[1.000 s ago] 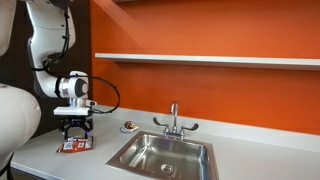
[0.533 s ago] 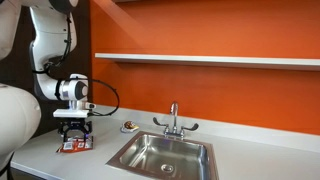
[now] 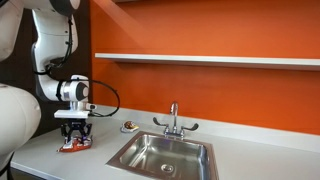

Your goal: Put the packet on the shelf

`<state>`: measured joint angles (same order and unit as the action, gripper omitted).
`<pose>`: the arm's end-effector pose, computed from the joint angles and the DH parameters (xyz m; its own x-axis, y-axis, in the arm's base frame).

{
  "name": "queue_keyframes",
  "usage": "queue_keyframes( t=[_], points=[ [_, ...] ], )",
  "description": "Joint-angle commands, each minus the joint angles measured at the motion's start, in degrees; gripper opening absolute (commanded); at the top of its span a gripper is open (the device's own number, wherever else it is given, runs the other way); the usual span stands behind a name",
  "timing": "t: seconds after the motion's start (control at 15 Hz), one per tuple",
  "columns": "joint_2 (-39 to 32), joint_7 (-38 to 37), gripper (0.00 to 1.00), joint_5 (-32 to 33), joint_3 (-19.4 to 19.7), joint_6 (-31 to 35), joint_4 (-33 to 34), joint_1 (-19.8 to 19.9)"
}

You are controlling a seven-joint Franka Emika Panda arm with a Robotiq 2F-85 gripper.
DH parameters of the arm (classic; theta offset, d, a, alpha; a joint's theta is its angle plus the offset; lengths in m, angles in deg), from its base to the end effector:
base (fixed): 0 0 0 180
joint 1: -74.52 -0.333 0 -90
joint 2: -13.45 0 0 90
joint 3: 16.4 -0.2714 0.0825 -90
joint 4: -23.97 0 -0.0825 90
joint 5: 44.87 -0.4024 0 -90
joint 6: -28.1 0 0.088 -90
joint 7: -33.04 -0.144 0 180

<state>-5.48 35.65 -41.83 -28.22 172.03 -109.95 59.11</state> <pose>0.4306 0.2330 0.0903 0.8365 0.5287 -0.1439 0.5277 -0.8481 -0.0485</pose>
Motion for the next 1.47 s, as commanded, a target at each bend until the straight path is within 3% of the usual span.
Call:
queue_keyframes(
  t=[0.0,0.27,0.4,1.4],
  points=[
    [-0.83,-1.66,0.34,0.31,0.17,-0.69,1.35,0.32],
    [-0.51,-2.07,0.07,0.50,0.48,-0.85,2.19,0.29],
    [-0.08,-2.14,0.00,0.52,0.55,-0.93,2.48,0.35],
    [4.33,-5.21,0.02,1.54,2.16,-2.65,2.13,0.29]
  ],
)
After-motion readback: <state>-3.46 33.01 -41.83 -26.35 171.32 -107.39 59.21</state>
